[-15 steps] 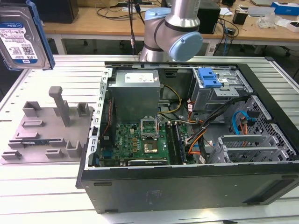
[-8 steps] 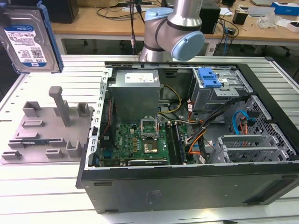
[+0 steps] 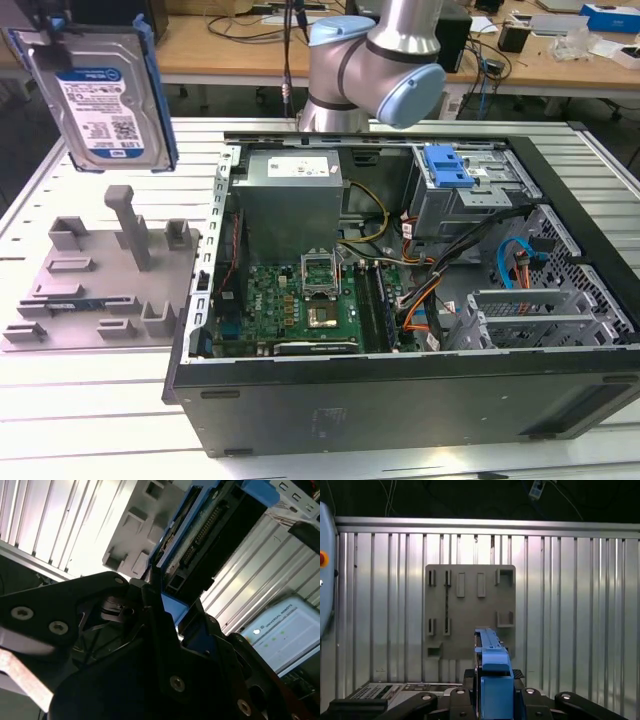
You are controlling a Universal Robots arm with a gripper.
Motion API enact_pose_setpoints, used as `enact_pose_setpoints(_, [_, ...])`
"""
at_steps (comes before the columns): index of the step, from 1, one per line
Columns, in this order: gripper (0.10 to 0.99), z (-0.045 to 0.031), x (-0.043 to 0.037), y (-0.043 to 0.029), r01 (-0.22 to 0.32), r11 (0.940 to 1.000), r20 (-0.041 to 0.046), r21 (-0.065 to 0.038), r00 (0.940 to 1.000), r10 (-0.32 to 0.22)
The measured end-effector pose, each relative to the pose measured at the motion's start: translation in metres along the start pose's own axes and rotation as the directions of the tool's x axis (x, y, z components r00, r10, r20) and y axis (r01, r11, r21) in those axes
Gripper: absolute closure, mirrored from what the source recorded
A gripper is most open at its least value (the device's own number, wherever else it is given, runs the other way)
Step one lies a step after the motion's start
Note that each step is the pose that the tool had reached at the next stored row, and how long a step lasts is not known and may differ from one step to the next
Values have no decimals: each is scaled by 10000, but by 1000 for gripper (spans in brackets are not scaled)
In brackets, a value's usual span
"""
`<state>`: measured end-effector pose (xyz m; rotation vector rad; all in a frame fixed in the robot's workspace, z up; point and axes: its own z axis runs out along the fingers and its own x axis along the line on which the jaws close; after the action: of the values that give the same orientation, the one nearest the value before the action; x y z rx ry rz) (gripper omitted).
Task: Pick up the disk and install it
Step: 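Pick up the disk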
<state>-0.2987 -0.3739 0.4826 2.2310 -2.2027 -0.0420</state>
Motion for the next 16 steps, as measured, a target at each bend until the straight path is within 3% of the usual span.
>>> enact_pose_setpoints(7, [718,-33,184,-357,-3,10000,6,0,10000,3])
enact_pose_setpoints(9, [718,-53,265,-522,-2,10000,15,1,10000,2])
enact_pose_setpoints(12, [718,-71,328,-652,-2,10000,22,2,10000,2])
enact_pose_setpoints(14, [718,-90,405,-808,0,10000,31,1,10000,0])
enact_pose_setpoints(16, [718,-99,446,-892,-2,10000,36,1,10000,2])
